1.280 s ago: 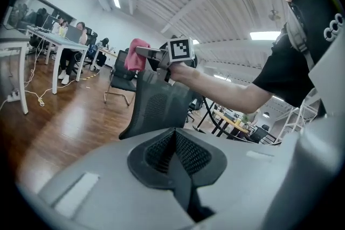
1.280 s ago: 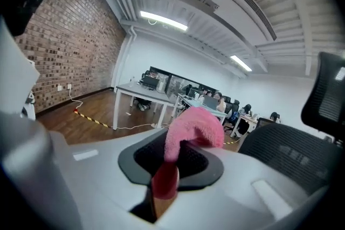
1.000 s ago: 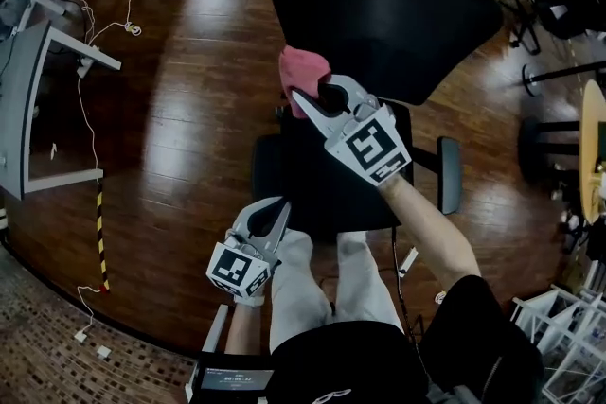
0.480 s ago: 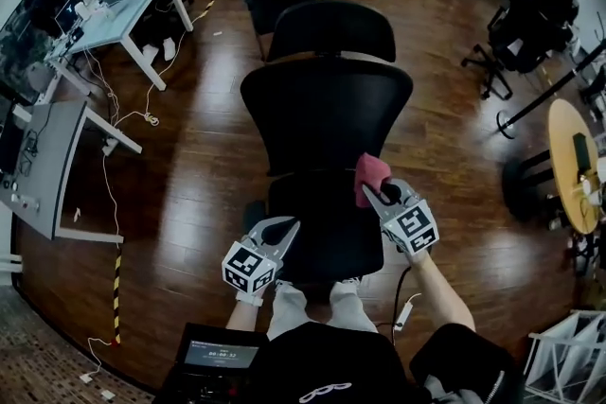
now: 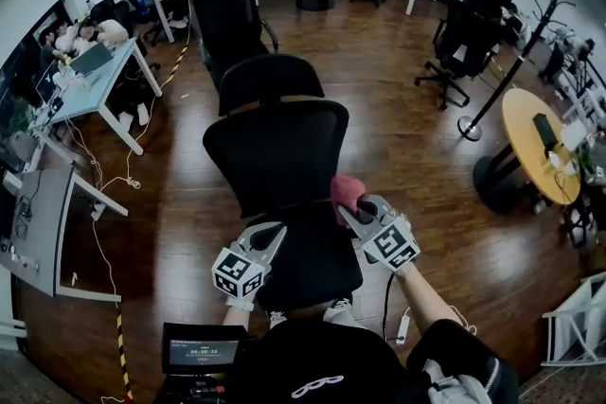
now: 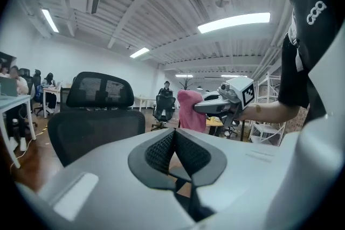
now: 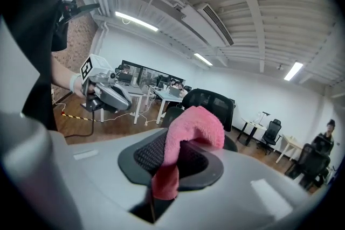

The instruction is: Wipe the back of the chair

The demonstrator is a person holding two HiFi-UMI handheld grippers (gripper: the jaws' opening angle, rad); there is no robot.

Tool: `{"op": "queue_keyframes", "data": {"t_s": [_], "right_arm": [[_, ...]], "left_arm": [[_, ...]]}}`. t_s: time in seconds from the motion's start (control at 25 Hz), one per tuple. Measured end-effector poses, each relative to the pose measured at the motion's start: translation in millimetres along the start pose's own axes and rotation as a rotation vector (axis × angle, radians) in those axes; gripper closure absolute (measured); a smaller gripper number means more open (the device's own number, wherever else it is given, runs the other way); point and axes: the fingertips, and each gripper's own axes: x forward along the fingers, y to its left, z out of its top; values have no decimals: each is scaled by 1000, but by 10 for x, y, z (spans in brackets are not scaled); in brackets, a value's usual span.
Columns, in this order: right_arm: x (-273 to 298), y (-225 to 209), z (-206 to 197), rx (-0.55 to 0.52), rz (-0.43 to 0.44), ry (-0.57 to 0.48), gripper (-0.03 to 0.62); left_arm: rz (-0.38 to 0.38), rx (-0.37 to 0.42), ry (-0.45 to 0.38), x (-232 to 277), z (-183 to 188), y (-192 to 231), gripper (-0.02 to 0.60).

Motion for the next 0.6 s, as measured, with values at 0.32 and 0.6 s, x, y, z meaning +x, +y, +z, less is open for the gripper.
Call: {"op": "queue_keyframes", "data": {"t_s": [0.32,0.6], "right_arm": [[-18,260,-280,115,-7,2,551],[-16,391,-461,204,-53,18,551]], "left_arm": [[-5,-25,14,86,-167,-83,592],[22,-47,6,78,-217,56,592]]}}
